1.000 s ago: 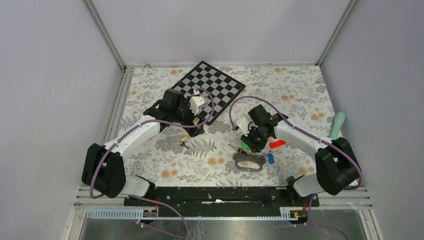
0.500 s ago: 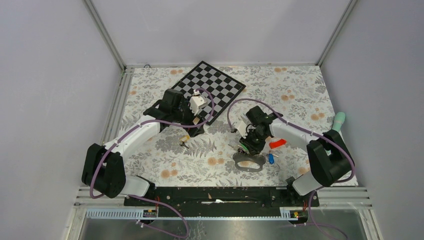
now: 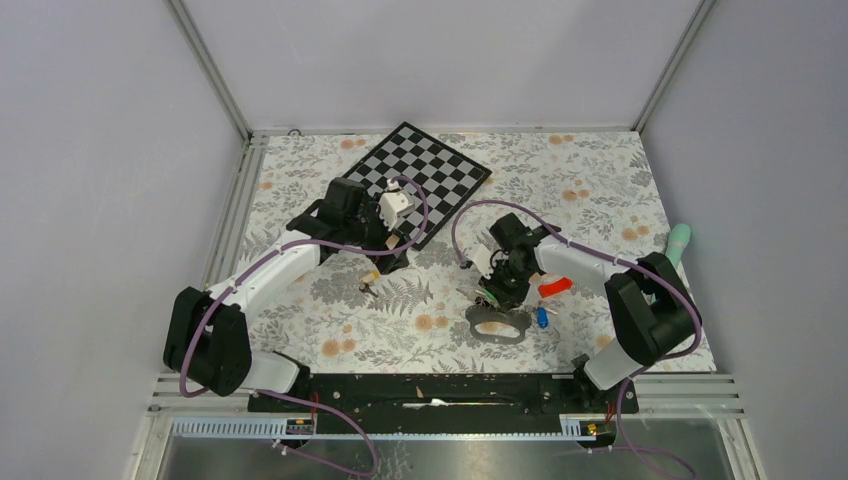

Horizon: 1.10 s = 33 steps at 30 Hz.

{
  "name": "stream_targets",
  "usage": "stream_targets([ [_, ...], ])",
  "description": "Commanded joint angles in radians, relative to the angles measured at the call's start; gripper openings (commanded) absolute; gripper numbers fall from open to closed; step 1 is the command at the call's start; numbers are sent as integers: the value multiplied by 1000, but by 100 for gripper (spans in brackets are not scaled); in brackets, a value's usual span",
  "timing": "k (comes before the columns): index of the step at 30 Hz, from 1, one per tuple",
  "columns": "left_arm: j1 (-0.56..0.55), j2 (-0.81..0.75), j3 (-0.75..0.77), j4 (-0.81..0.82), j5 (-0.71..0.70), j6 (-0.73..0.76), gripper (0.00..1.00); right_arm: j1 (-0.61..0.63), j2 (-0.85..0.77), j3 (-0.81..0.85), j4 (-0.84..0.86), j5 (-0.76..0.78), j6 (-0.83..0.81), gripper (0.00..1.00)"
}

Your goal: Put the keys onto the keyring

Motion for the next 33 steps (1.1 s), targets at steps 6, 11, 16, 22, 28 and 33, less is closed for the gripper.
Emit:
stream_targets([
  [6, 6, -34, 36, 25, 10, -4, 98, -9, -15, 52, -15, 11, -34, 0],
  [11, 5, -30, 40, 23, 9, 7, 99, -9, -62, 66, -54, 31, -43, 0],
  [16, 6, -26, 47, 17, 19, 23, 99, -10, -121, 58, -50, 39, -34, 0],
  [22, 6, -16, 54, 17, 91, 56, 99, -9, -211, 38, 7, -1, -4, 0],
  [28, 5, 11, 84, 16, 258, 132, 94, -10, -338, 29, 83, -92, -14, 0],
  [33, -14, 56, 140, 43, 427, 152, 86, -11, -391, 49, 138, -179, -12, 0],
])
